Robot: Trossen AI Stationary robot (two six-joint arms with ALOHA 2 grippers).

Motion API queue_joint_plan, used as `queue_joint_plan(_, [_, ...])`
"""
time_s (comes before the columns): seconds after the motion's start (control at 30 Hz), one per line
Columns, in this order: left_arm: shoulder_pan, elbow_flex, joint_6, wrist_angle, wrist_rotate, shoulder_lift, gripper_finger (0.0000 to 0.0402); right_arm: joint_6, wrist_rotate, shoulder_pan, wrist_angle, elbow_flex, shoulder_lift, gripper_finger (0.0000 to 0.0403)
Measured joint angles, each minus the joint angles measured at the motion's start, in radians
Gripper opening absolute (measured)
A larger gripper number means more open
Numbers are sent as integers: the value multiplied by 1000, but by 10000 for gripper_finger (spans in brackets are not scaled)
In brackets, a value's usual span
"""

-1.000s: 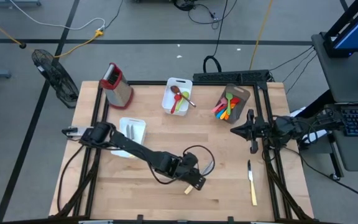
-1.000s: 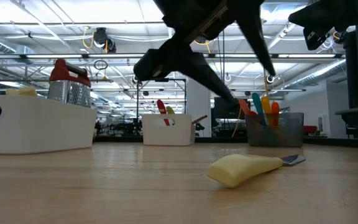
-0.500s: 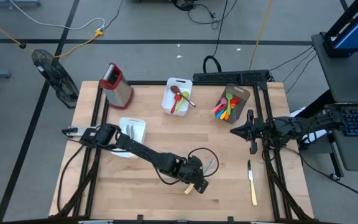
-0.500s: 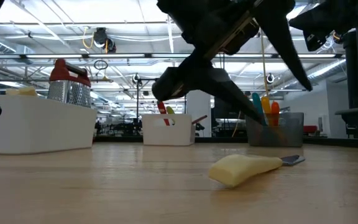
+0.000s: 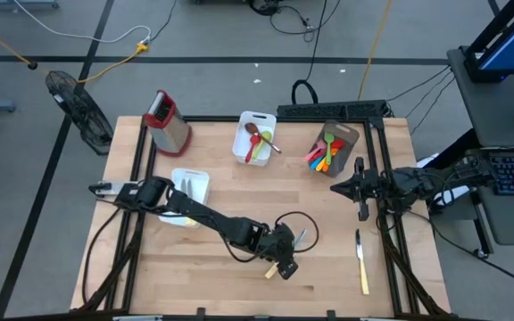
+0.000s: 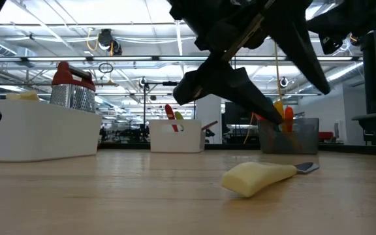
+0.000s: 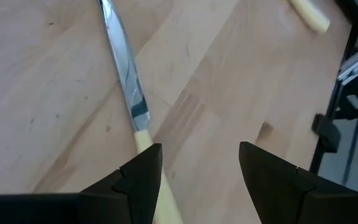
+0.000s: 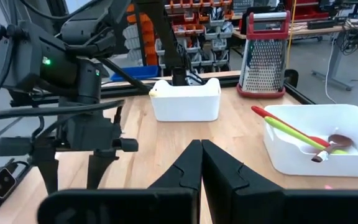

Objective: Pick & Place Kitchen Items
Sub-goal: Put the yellow knife into the bottom white bin

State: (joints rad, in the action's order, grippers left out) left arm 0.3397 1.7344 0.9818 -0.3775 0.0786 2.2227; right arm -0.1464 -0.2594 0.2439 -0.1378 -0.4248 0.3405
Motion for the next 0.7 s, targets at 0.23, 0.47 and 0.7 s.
queue_joint_plan(0.23, [0,0,-56,-52,9,0,218,21,-1,0,-4,0,0,4])
queue_joint_plan(0.47, [2,5,-60,-42,1,52,218,21,-1,0,-4,0,0,4])
queue_joint_plan(0.7, [2,8,-45,-115,1,79,218,21,-6,-1,-10,0,8,4])
